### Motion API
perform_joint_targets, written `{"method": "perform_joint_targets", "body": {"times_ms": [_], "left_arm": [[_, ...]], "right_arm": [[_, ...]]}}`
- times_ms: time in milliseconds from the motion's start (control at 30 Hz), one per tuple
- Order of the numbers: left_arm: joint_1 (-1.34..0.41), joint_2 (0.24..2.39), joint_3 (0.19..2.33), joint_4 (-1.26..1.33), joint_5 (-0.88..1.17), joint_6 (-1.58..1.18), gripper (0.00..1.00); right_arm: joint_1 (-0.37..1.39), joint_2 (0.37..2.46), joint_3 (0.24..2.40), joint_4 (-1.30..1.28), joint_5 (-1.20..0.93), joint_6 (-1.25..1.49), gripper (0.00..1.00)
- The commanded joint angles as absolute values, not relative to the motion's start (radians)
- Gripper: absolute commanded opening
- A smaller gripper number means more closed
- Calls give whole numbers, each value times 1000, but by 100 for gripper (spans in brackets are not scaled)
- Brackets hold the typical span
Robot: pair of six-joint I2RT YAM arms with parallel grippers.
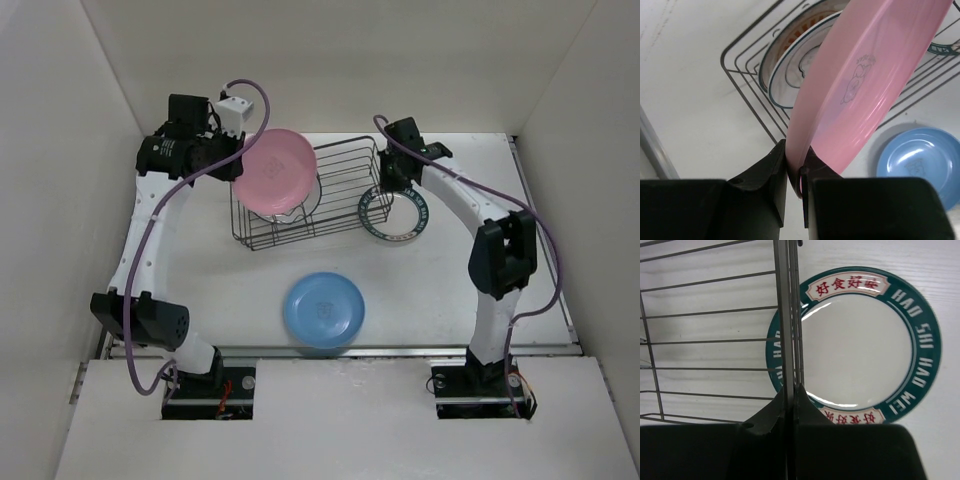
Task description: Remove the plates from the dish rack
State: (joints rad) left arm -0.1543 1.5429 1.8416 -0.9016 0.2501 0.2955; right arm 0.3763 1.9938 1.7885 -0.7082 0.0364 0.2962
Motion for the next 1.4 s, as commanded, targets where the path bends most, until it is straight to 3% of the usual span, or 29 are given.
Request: {"method": "perform_joint_targets", "body": {"times_ms": [0,300,500,667,833,1100,1200,1367], "left_arm": [[-150,1491,1876,-937,348,247,0],[-150,1450,1789,-1043,509,293,0],[-150,1459,1704,-1182,647,380,0],[-262,1497,1597,-1307,692,509,0],[-392,1517,1453,-1263,611,528,0],[-502,1618,1324,-1155,539,466,0],[-546,1631,1313,-1115,517,457,4],[-568,1664,1322,-1069,465,425,18]], "right_arm": [[382,1847,1832,-632,115,400,0],[520,1829,1614,-488,2,572,0],[540,1913,1623,-449,12,606,0],[549,1974,1654,-483,23,569,0],[549,1993,1620,-474,3,551,0],[549,1928,1574,-465,37,541,51],[549,1898,1545,-446,37,531,61],[549,1878,1526,-437,37,511,64]]}}
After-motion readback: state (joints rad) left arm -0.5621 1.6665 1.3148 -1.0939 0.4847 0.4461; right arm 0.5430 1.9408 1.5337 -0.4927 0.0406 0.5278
